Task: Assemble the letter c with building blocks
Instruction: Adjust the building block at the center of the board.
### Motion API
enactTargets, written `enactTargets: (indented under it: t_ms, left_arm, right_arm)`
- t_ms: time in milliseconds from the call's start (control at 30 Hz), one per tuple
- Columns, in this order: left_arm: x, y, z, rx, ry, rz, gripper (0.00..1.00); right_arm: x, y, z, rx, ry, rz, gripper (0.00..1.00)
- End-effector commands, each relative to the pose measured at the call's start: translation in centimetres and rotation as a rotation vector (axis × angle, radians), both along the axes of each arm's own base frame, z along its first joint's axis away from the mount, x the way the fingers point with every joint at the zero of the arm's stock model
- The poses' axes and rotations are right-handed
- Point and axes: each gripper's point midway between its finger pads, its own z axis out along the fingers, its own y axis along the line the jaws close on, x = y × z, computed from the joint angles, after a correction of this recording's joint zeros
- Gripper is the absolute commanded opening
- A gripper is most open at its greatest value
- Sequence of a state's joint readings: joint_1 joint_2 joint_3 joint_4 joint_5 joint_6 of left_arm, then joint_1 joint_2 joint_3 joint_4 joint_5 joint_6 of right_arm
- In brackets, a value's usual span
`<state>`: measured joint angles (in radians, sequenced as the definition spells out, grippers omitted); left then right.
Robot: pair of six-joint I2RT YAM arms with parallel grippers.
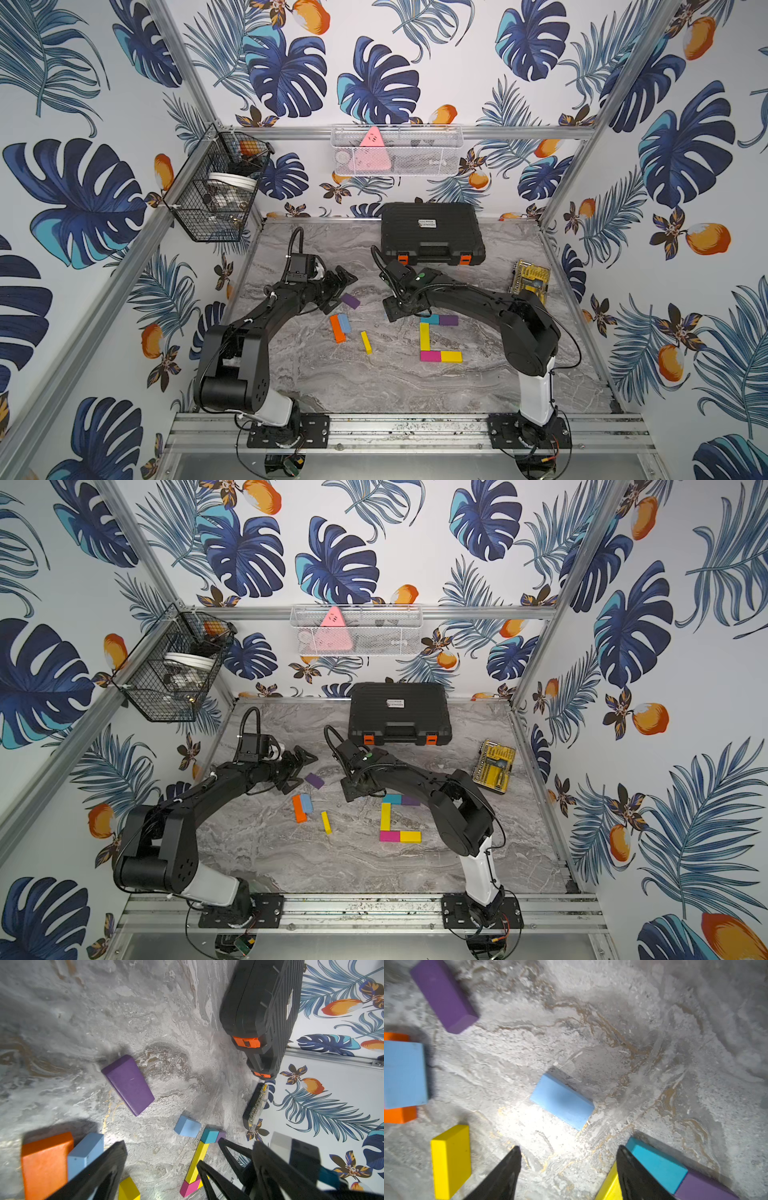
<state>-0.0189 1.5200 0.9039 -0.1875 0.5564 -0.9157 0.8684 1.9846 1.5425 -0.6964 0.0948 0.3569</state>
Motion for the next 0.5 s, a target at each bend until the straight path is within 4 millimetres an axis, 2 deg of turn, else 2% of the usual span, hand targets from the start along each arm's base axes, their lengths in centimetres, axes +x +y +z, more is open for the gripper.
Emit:
enactTargets:
  t_ms: [0, 200, 333, 467]
  left_arm:
    - [0.4, 0.9, 0.2, 0.029, -0.002, 0.009, 0.99]
    - [1.5, 5.6, 0.4, 0.02, 0.003, 0.136, 0.99]
    - [2.0, 8.1, 0.7, 0.004, 0.002, 0.21, 0.99]
    - [2.2, 9.4, 0.9, -0.014, -0.001, 0.244, 0.99]
  right_arm:
    - [-2.4, 2.9, 0.4, 0.115, 0.085, 0.018, 0.72]
    - [-5.0, 6.5, 0.4, 0.161, 0.13, 0.073, 0.69]
    - [-6.3, 8.0, -1.4, 0.136, 0.166, 0.1, 0.66]
    - [-7.4, 8.8, -2.8, 0.094, 0.177, 0.129, 0.6]
